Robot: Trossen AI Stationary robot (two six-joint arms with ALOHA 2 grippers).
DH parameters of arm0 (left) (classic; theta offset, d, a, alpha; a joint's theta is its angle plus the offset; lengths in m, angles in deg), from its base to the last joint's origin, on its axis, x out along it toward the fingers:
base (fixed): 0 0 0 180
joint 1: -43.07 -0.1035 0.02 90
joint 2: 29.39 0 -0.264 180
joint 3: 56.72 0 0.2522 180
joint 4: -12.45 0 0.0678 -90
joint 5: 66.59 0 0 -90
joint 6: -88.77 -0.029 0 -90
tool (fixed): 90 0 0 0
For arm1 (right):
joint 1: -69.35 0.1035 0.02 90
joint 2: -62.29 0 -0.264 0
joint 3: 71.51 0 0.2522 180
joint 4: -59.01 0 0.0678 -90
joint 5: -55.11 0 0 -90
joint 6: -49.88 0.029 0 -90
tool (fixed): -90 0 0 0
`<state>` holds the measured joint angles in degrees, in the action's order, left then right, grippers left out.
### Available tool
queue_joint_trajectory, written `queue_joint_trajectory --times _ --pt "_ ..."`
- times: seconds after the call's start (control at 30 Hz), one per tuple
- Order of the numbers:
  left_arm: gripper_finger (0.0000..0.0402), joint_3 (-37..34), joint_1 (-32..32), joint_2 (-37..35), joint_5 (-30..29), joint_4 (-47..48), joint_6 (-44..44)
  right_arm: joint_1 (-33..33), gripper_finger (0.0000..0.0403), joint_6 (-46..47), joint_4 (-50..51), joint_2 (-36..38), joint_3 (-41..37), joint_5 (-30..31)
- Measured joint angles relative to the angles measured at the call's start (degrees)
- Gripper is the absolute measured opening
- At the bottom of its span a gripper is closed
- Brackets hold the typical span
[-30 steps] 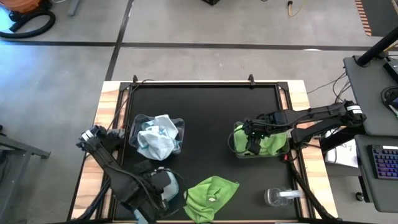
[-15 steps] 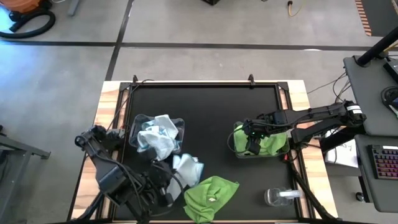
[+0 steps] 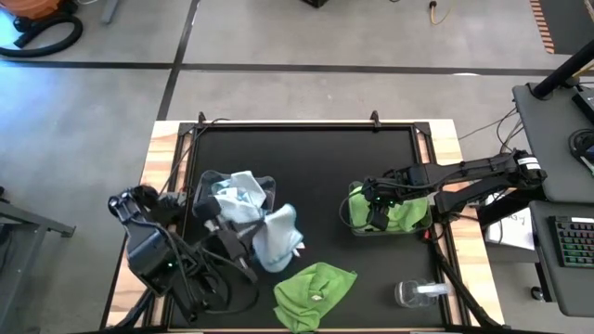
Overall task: Sort microfiber towel by color & place in baskets
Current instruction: Put the blue towel into the left transparent bin
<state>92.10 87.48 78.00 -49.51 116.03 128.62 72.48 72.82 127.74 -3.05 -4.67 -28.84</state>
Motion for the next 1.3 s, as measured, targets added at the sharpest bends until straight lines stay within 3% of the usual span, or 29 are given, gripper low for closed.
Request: queue_joint_trajectory --times 0.3,0.57,0.93,1.2,1.3 --pt "0.0 -0.1 -0.5 -4.4 -12.0 0.2 -8.0 0.0 0.0137 0.0 0.0 0.0 0.0 0.0" --pt "0.0 -0.2 -1.2 -10.2 -16.8 0.2 -11.1 0.0 0.0137 0.0 0.0 0.0 -0.2 0.0" --pt "0.0 -1.6 -2.0 -15.2 -17.1 0.2 -9.5 0.0 0.0137 0.0 -0.4 0.0 -3.1 0.0" --pt "0.0 -5.8 -6.1 -17.1 -17.1 0.2 -9.4 0.0 0.0137 0.4 -0.5 0.0 -5.1 0.0" --pt "0.0 -8.5 -8.3 -17.7 -14.1 0.2 -9.0 0.0 0.0137 0.5 -0.5 0.0 -5.1 0.0"
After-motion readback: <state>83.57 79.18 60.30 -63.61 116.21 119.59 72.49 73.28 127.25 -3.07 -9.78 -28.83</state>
